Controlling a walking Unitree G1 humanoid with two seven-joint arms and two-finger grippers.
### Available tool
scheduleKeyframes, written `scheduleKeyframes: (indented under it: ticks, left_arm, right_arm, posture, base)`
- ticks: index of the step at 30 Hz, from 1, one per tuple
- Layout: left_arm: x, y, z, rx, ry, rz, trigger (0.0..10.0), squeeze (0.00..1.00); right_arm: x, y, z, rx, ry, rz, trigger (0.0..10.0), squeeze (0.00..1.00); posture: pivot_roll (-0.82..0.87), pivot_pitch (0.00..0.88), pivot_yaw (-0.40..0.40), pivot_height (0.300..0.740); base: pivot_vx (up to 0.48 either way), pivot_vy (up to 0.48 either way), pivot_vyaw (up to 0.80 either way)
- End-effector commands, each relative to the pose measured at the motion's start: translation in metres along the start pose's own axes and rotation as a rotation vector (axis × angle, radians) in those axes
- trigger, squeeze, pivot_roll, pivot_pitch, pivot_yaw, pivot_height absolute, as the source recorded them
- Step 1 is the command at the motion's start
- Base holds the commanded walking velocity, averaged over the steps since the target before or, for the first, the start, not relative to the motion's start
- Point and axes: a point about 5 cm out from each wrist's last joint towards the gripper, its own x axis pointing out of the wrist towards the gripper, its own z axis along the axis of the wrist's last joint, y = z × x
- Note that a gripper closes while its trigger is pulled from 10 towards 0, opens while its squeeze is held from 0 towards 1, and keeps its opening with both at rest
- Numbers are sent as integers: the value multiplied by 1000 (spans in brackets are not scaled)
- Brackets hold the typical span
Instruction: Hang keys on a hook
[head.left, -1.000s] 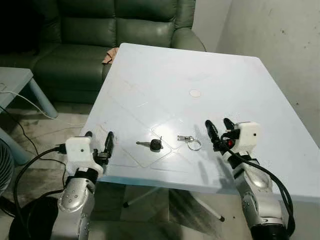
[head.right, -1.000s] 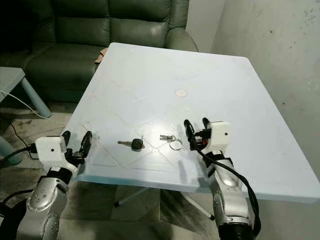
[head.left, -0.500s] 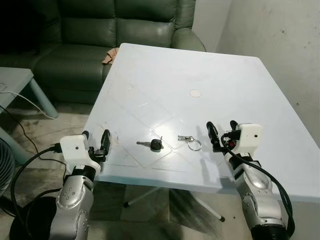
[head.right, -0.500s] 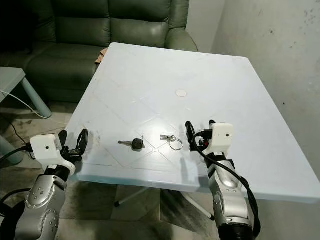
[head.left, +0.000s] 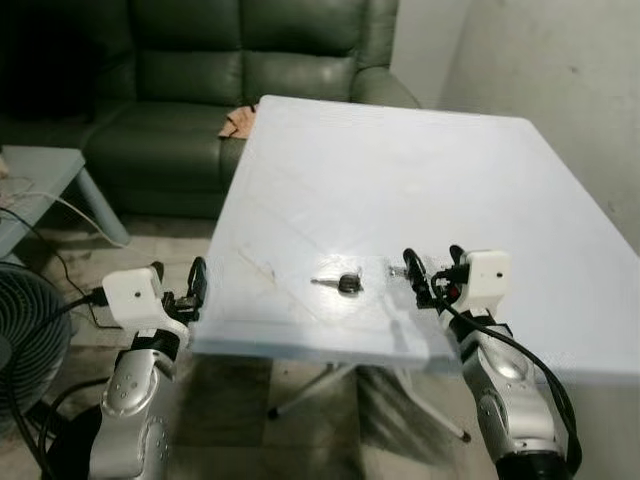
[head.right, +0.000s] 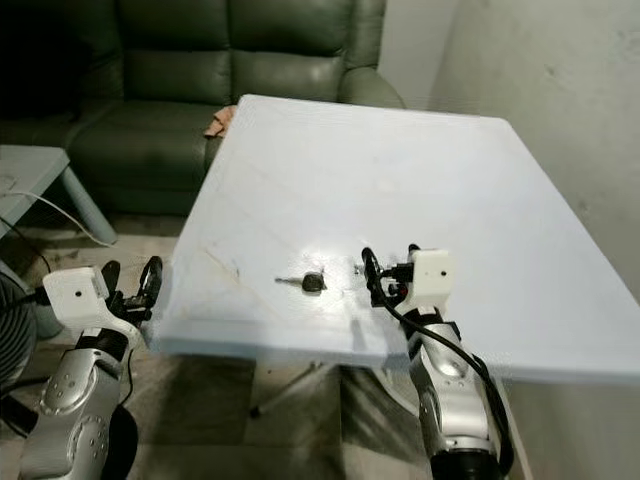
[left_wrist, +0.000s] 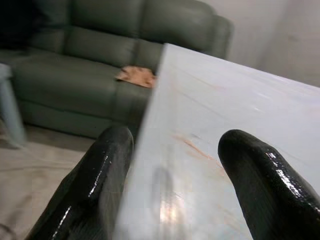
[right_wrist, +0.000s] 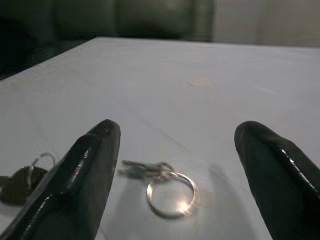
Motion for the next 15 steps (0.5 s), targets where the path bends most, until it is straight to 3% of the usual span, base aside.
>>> scheduleKeyframes:
  ticks: [1, 3, 15]
  left_arm:
    - [1, 6, 4, 14, -6, 16, 10000, 0]
    - [1, 6, 4, 15, -6, 16, 10000, 0]
    - [0, 6, 3, 21, -4, 28, 10000, 0]
  right_arm:
    - [3, 5, 4, 8, -11, 17, 10000, 0]
    - [3, 6, 4, 6, -10, 20, 10000, 0]
    - [3, 8, 1, -14, 27, 23, 10000, 0]
  posture:
    - [-24, 50, -43, 740]
    - [-23, 51, -44, 740]
    - [-23, 52, -50, 740]
  base:
    - [0, 472, 0]
    - [0, 469, 0]
    - [0, 0, 0]
